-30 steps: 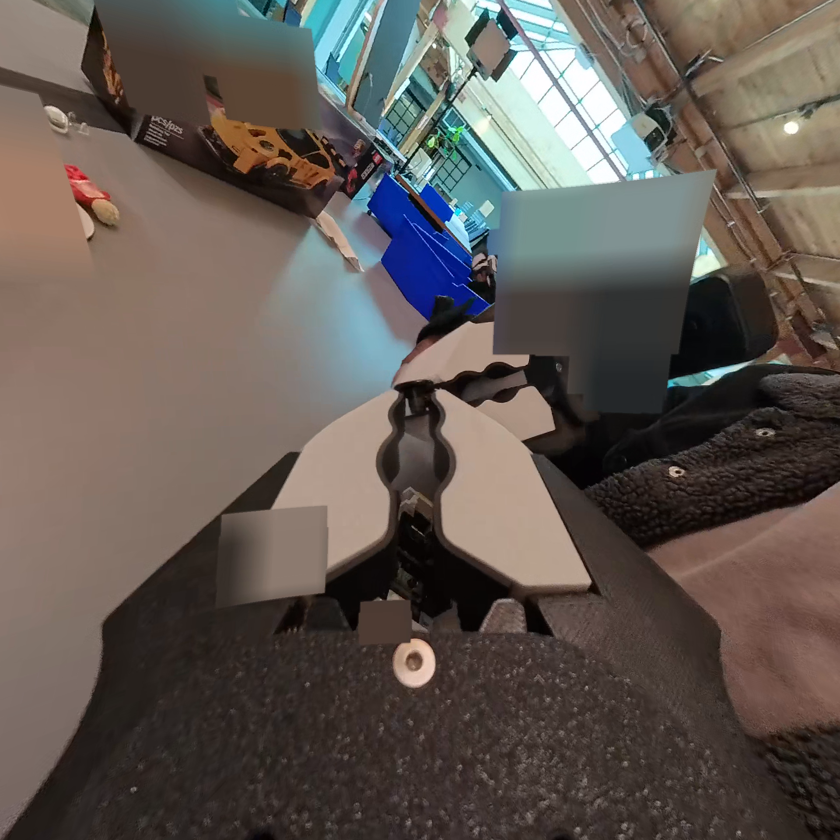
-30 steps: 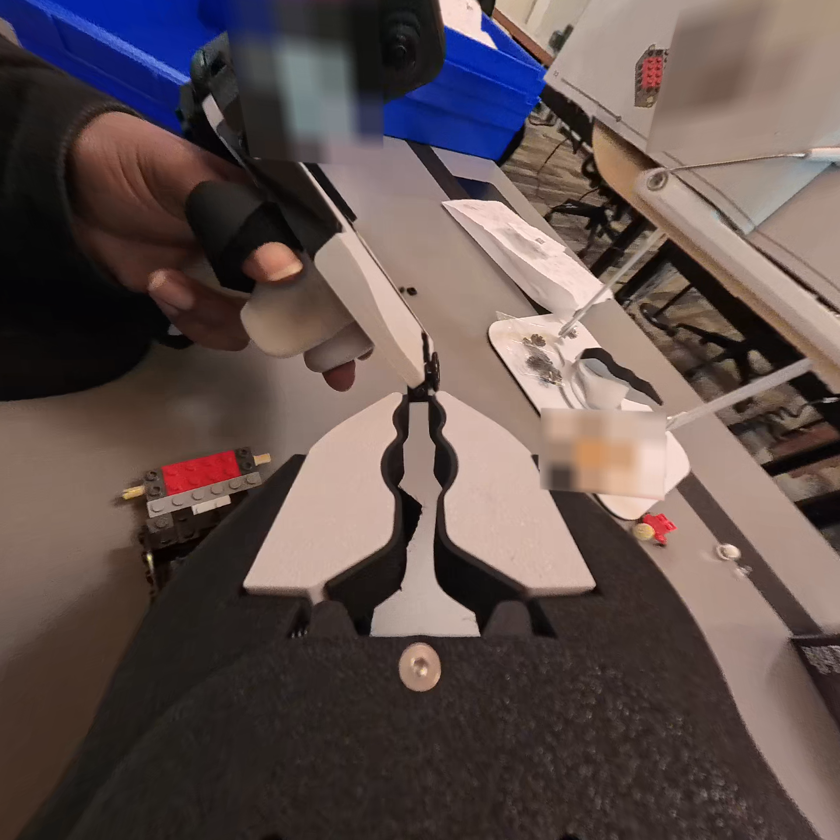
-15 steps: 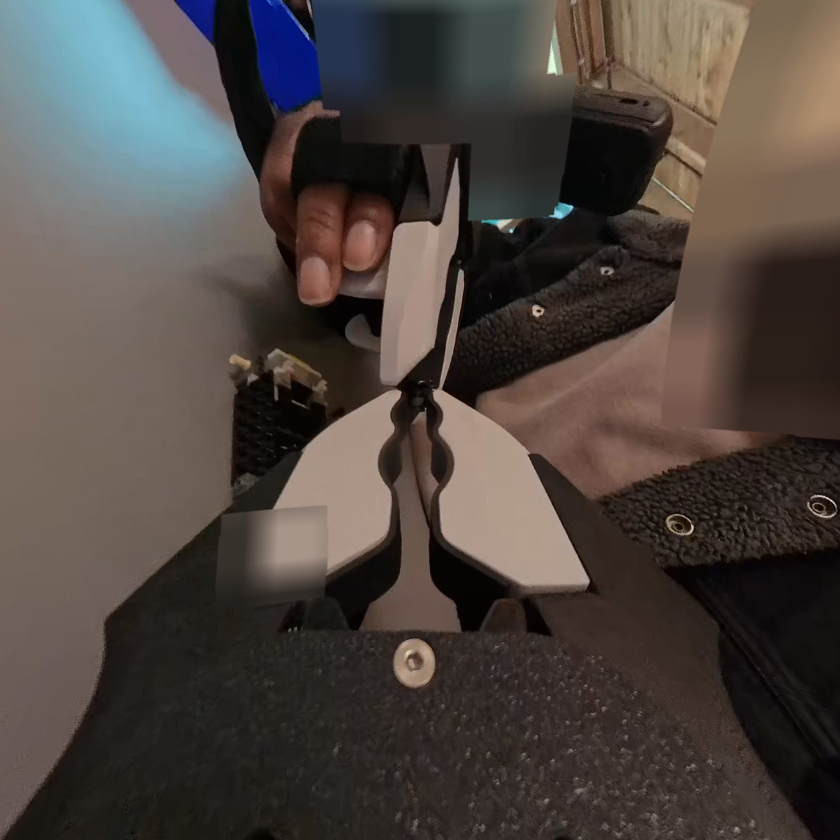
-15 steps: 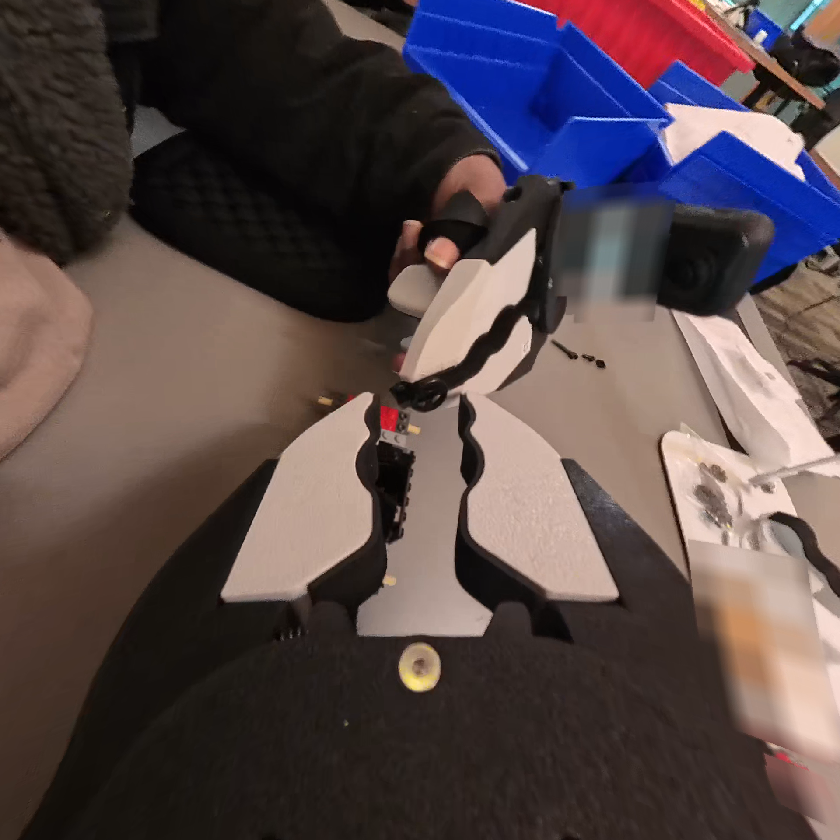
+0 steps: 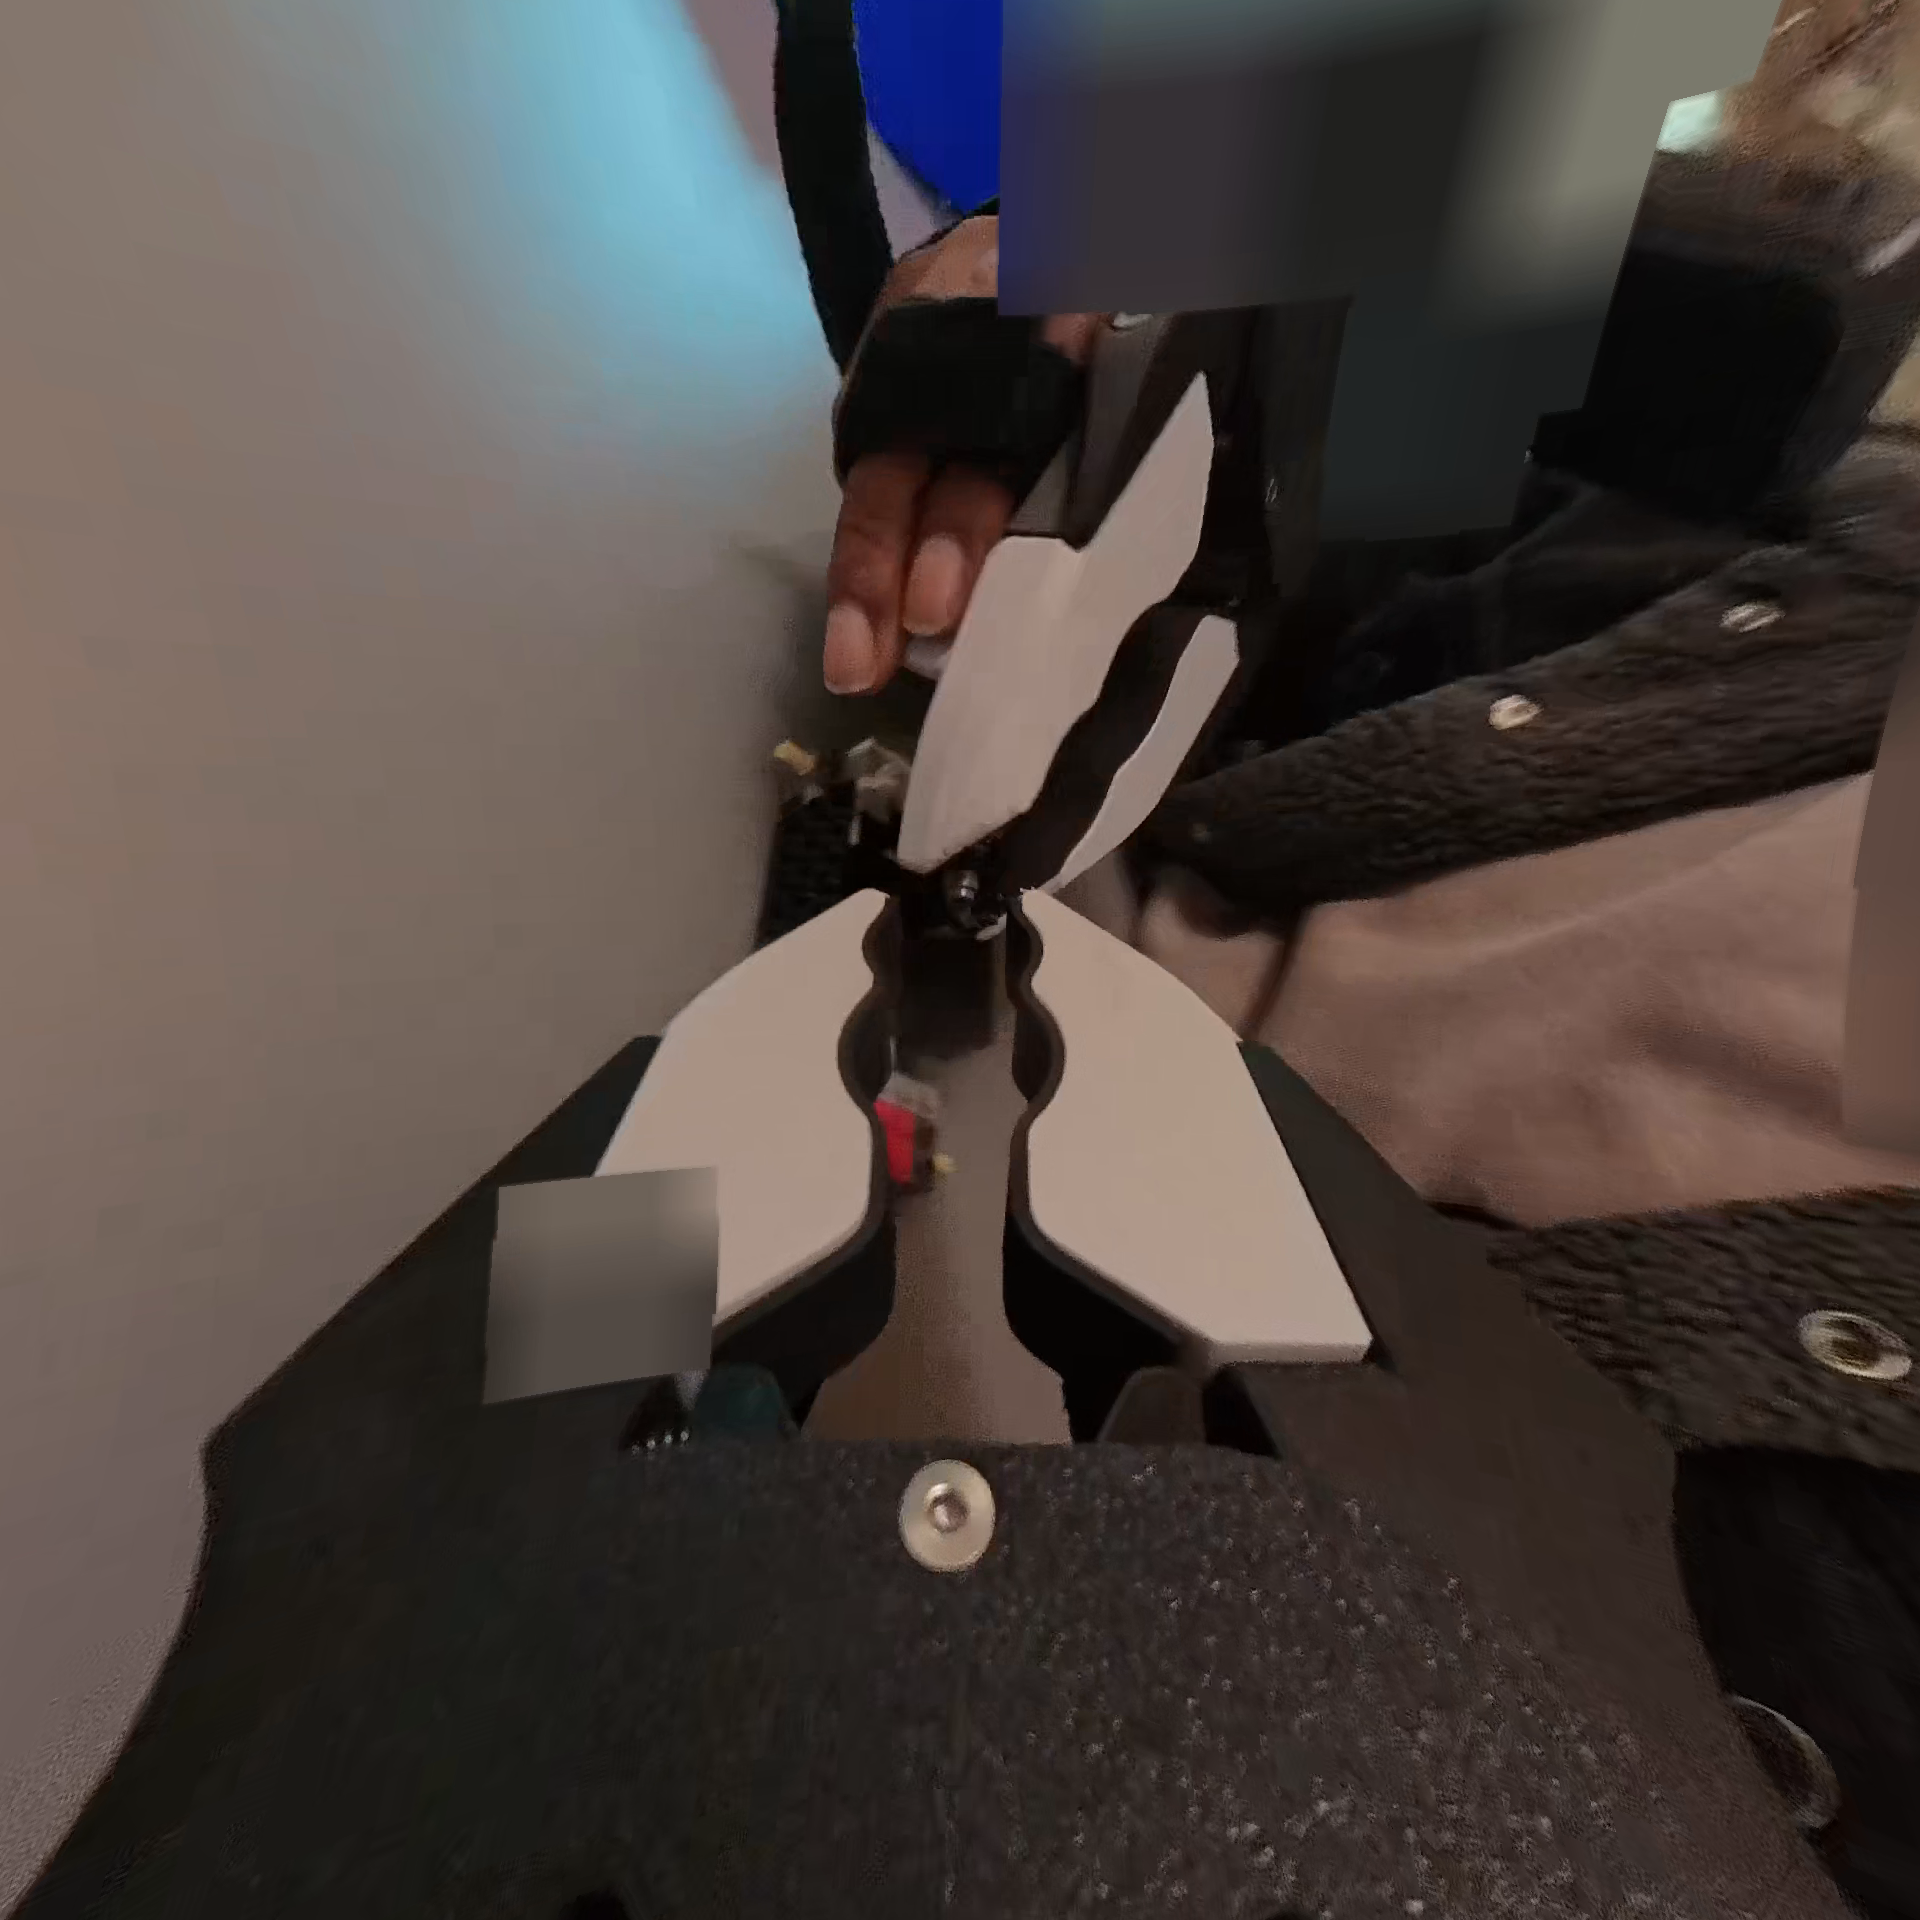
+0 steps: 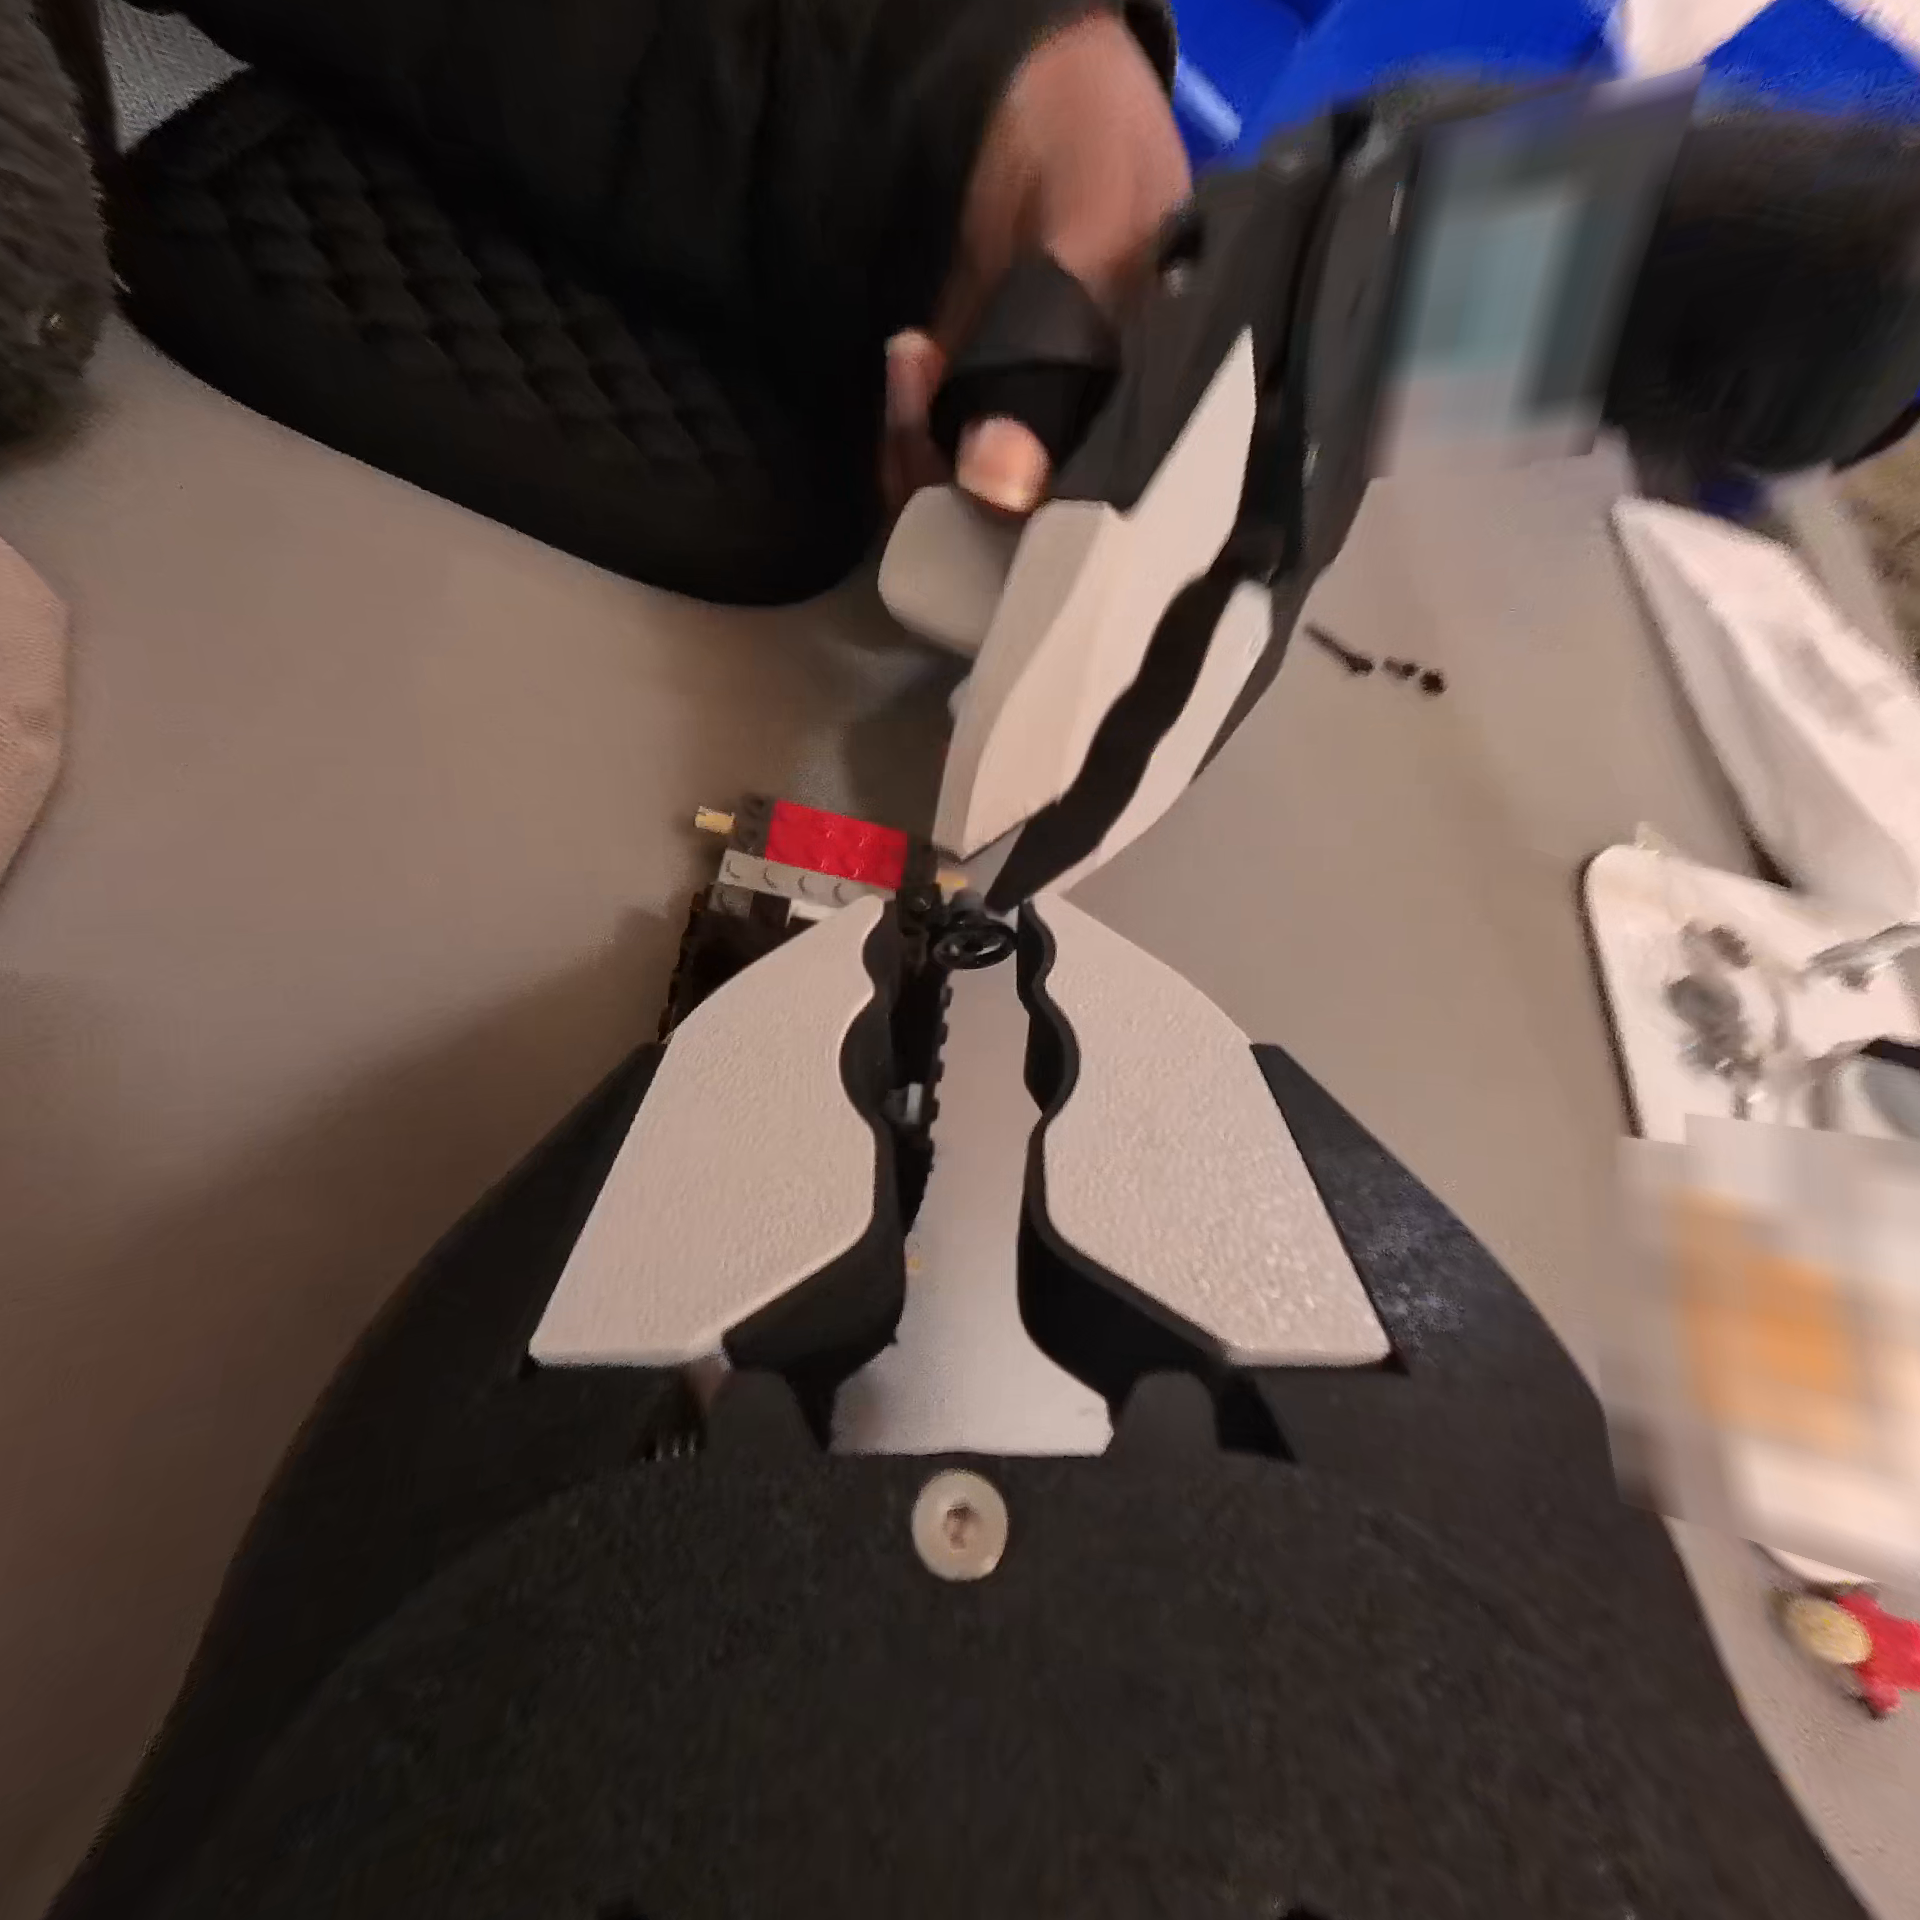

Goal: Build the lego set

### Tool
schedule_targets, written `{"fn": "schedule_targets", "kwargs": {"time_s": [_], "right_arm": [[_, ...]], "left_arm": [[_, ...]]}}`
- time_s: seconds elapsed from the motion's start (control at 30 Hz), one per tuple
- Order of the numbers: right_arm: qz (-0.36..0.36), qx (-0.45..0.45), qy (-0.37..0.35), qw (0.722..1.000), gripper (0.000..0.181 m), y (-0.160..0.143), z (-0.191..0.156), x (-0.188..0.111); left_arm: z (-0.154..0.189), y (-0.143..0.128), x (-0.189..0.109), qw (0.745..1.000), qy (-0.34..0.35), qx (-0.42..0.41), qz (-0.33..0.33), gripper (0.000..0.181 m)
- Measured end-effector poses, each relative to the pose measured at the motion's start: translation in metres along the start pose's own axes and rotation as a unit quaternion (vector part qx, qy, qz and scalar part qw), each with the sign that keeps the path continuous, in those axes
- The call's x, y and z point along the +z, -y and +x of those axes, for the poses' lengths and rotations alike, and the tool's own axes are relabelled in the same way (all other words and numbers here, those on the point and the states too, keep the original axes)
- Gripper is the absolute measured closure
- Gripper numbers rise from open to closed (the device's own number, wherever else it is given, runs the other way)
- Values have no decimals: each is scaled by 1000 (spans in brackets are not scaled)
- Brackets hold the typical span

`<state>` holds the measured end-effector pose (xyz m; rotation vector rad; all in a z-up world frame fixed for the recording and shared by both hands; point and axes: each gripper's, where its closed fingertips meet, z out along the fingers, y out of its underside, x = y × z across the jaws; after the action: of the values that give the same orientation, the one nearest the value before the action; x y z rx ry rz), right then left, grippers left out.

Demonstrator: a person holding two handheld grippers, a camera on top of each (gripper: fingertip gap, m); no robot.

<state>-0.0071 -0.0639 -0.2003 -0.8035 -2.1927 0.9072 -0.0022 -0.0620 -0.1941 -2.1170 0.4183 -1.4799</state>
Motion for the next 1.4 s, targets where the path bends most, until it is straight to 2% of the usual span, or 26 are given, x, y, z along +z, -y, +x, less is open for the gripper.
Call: {"fn": "schedule_targets", "kwargs": {"time_s": [0.03,0.1,0.2,0.33,0.5,0.73,0.93,1.13,1.4], "right_arm": [[-10,20,10,1000,160,-3,-1,1],[-22,64,27,997,160,-6,-3,3],[-13,111,50,992,160,0,-7,2],[-11,146,61,987,161,4,-9,2],[-19,154,54,986,160,2,-9,3],[-10,179,67,981,161,2,-16,0],[-22,176,71,982,161,-2,-24,0],[-42,171,84,981,161,-3,-32,2],[-118,135,90,980,162,-8,-38,4]], "left_arm": [[-3,-1,-2,999,34,30,-5,163],[-4,-5,-4,989,97,111,-27,163],[-5,-8,-3,957,183,224,-41,164],[0,-14,3,937,215,273,-36,170],[5,-15,6,934,219,282,-18,170],[9,-12,7,908,242,342,-9,172],[11,-12,7,909,235,344,-4,169],[10,-25,16,894,231,381,-47,170],[1,-38,23,878,241,404,-87,174]]}}
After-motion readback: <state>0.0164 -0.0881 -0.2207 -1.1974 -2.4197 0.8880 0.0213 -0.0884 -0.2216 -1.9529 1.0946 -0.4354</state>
